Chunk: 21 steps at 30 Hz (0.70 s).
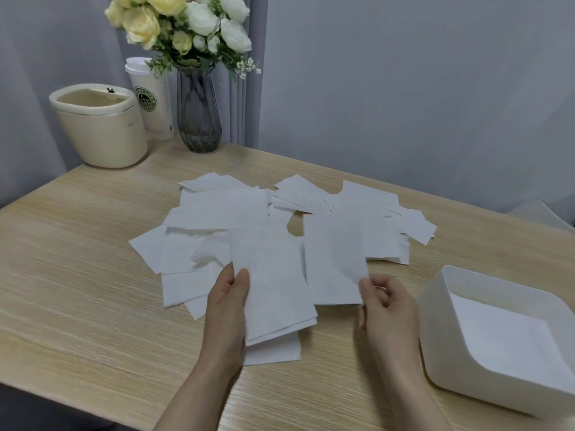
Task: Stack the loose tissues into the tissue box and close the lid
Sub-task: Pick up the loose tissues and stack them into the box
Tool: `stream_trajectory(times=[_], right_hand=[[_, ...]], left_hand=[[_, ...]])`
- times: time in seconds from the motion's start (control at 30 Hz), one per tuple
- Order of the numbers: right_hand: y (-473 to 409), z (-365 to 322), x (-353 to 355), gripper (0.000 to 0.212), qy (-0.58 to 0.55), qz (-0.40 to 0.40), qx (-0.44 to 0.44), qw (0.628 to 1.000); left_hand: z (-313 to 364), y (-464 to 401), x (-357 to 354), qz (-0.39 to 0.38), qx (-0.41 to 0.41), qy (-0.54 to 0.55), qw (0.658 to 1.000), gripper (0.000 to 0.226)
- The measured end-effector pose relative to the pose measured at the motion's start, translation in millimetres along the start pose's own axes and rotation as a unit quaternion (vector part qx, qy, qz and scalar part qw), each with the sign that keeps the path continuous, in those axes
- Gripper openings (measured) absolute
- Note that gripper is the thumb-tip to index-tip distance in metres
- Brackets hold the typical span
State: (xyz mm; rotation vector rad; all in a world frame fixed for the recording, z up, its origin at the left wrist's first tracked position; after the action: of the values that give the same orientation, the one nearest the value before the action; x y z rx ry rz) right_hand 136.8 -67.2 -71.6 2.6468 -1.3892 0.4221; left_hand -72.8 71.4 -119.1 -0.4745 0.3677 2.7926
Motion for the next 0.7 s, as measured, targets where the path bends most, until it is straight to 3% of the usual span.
stream_trajectory(times=[0.13,0.3,0.53,0.7], right_hand=[[1,-4,22,0.014,-0.118,0.044,-0.025,0.992],[16,-12,4,0.009,-0.196,-0.021,-0.072,0.978],[49,-6,-44,0.007,-0.172,-0.114,-0.081,0.975],[56,-1,-56,0.009,-0.151,-0.129,-0.076,0.977]], left_hand=[[-5,2,-12,-0.037,0.024,-0.002,0.999,0.027],[-8,2,-16,-0.046,0.036,-0.002,0.998,0.026],[-7,4,-18,-0.042,0.03,-0.017,0.999,0.026],[-6,5,-17,-0.035,0.039,0.01,0.999,0.022]])
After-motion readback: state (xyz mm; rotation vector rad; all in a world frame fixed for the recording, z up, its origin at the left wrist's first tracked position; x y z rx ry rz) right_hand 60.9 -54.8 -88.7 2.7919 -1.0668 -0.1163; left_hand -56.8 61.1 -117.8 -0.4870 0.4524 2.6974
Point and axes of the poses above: each hand's wrist, its own y-axis away from the middle knuckle, its own x-axis out of the back of the hand, z = x × y, the point moved 10 cm from there along -y, towards the middle knuckle, and after that the axes turned 2 degrees about -z, right-handed, at the moved point
